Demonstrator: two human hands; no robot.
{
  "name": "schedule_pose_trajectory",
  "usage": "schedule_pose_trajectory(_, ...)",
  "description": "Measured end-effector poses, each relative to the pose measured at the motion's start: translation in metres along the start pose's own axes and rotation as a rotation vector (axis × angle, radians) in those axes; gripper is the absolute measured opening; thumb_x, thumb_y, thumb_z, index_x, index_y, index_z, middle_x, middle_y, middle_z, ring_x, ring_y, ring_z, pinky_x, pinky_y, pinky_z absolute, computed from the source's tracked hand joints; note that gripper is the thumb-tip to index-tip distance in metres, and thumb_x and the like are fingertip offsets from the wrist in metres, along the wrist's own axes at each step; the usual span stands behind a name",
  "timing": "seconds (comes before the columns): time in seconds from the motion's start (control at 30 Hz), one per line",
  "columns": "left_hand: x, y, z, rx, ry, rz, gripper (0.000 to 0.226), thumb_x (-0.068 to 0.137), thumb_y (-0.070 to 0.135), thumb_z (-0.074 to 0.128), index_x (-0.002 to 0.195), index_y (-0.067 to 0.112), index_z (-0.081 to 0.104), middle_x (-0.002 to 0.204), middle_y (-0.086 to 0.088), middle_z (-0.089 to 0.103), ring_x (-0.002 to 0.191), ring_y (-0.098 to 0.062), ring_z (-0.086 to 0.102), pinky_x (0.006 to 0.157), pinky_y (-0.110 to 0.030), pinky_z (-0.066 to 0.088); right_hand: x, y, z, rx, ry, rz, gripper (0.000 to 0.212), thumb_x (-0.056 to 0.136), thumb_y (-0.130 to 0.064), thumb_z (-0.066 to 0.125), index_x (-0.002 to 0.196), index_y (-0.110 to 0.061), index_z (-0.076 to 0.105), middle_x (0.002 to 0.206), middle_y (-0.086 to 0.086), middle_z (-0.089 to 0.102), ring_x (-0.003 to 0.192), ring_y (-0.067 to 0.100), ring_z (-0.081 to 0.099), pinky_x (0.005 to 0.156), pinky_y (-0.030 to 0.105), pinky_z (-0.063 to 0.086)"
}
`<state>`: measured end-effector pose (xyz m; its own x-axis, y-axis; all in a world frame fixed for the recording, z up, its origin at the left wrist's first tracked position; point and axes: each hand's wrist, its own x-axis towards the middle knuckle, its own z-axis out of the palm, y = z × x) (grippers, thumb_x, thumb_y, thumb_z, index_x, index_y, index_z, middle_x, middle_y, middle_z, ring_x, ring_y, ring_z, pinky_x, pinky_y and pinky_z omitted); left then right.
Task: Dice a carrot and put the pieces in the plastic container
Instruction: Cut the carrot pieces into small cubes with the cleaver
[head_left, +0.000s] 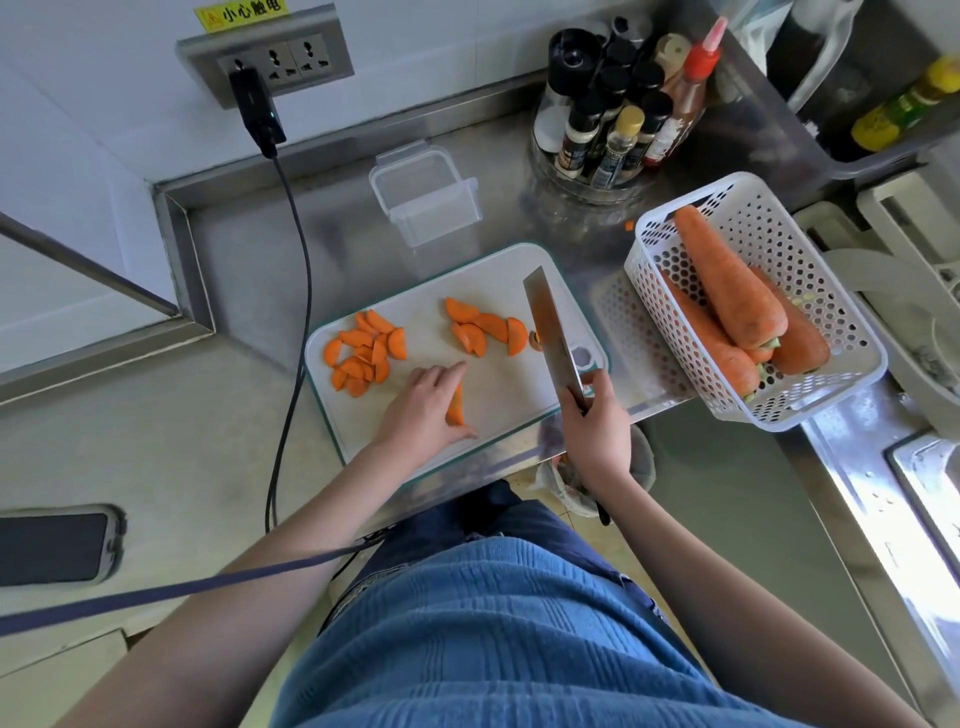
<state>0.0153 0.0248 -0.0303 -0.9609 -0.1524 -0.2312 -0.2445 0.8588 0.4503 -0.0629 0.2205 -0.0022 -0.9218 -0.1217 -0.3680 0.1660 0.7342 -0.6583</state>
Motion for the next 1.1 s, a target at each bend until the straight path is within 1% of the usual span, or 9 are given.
schedule_pose_trajectory(0.07, 0.002, 0.002, -0.006, -0.023, 0.109, 0.015, 0.081, 0.077, 0.063, 0.054, 0.139, 0.012, 0.041, 0.125, -0.007, 0.052, 0.116, -0.027, 0.043, 0.096, -0.039, 0.040, 0.001, -0.001, 0.000, 0.000, 0.004, -0.001, 0.013, 0.097, -0.028, 0.049, 0.104, -0.019, 0.044, 0.080, 0.003, 0.066, 0.063, 0.024, 0.060, 0.052, 0.033, 0.045)
schedule_pose_trajectory(0.17, 0.022, 0.004, -0.016, -0.037, 0.201, 0.102, 0.060, 0.088, 0.044, 0.048, 0.136, 0.007, 0.045, 0.130, -0.009, 0.052, 0.120, -0.028, 0.043, 0.100, -0.043, 0.040, 0.003, -0.002, -0.002, 0.016, 0.021, 0.008, 0.010, 0.097, -0.028, 0.049, 0.100, -0.020, 0.043, 0.079, 0.003, 0.066, 0.060, 0.024, 0.058, 0.047, 0.029, 0.040)
schedule_pose_trajectory(0.27, 0.058, 0.015, -0.013, 0.111, 0.069, 0.258, 0.059, 0.089, 0.018, 0.059, 0.143, 0.008, 0.036, 0.144, -0.007, 0.041, 0.135, -0.025, 0.032, 0.110, -0.040, 0.031, 0.002, -0.001, -0.005, 0.041, 0.060, 0.027, 0.010, 0.097, -0.028, 0.048, 0.098, -0.022, 0.041, 0.078, 0.004, 0.066, 0.058, 0.025, 0.057, 0.049, 0.031, 0.041)
schedule_pose_trajectory(0.47, 0.107, 0.037, 0.000, 0.138, -0.036, 0.287, 0.059, 0.091, 0.015, 0.057, 0.144, 0.012, 0.033, 0.152, -0.004, 0.029, 0.142, -0.021, 0.018, 0.114, -0.028, 0.013, -0.002, 0.006, -0.018, 0.060, 0.098, 0.057, 0.010, 0.097, -0.029, 0.049, 0.097, -0.020, 0.044, 0.074, -0.001, 0.064, 0.059, 0.022, 0.056, 0.047, 0.028, 0.035)
schedule_pose_trajectory(0.6, 0.112, 0.039, 0.001, 0.092, -0.002, 0.284, 0.041, 0.082, 0.013, 0.068, 0.121, 0.005, 0.059, 0.127, -0.012, 0.056, 0.120, -0.030, 0.043, 0.103, -0.034, 0.031, -0.004, 0.013, -0.021, 0.077, 0.128, 0.078, 0.012, 0.096, -0.030, 0.050, 0.093, -0.020, 0.044, 0.067, -0.001, 0.062, 0.055, 0.023, 0.053, 0.049, 0.029, 0.035)
schedule_pose_trajectory(0.77, 0.104, 0.044, -0.011, -0.057, 0.153, 0.248, 0.018, 0.074, 0.007, 0.073, 0.091, 0.004, 0.068, 0.093, -0.013, 0.062, 0.093, -0.031, 0.054, 0.082, -0.030, 0.038, -0.005, 0.013, -0.022, 0.064, 0.117, 0.076, 0.013, 0.096, -0.030, 0.050, 0.094, -0.020, 0.044, 0.068, -0.002, 0.063, 0.056, 0.022, 0.055, 0.047, 0.028, 0.036)
schedule_pose_trajectory(0.87, 0.082, 0.041, -0.029, -0.385, 0.479, 0.001, 0.009, 0.076, 0.009, 0.073, 0.081, 0.010, 0.065, 0.080, -0.004, 0.062, 0.075, -0.015, 0.056, 0.068, -0.021, 0.040, -0.004, 0.009, -0.021, 0.067, 0.112, 0.063, 0.013, 0.097, -0.029, 0.050, 0.094, -0.019, 0.044, 0.067, -0.004, 0.062, 0.056, 0.020, 0.054, 0.046, 0.027, 0.034)
schedule_pose_trajectory(0.93, 0.058, 0.027, -0.034, -0.644, 0.592, -0.270, 0.012, 0.080, 0.010, 0.071, 0.084, 0.013, 0.060, 0.078, -0.001, 0.063, 0.071, -0.014, 0.058, 0.068, -0.027, 0.050, -0.002, 0.007, -0.018, 0.089, 0.107, 0.049, 0.011, 0.096, -0.027, 0.050, 0.095, -0.017, 0.044, 0.067, -0.004, 0.060, 0.055, 0.019, 0.053, 0.046, 0.028, 0.034)
schedule_pose_trajectory(1.1, 0.012, -0.004, -0.013, -0.816, 0.286, -0.598, 0.017, 0.085, 0.010, 0.066, 0.100, 0.018, 0.062, 0.089, 0.003, 0.059, 0.090, -0.024, 0.063, 0.081, -0.045, 0.055, -0.004, -0.001, 0.000, 0.099, 0.041, 0.022, 0.010, 0.095, -0.024, 0.050, 0.093, -0.017, 0.044, 0.068, 0.001, 0.060, 0.057, 0.023, 0.054, 0.052, 0.035, 0.042)
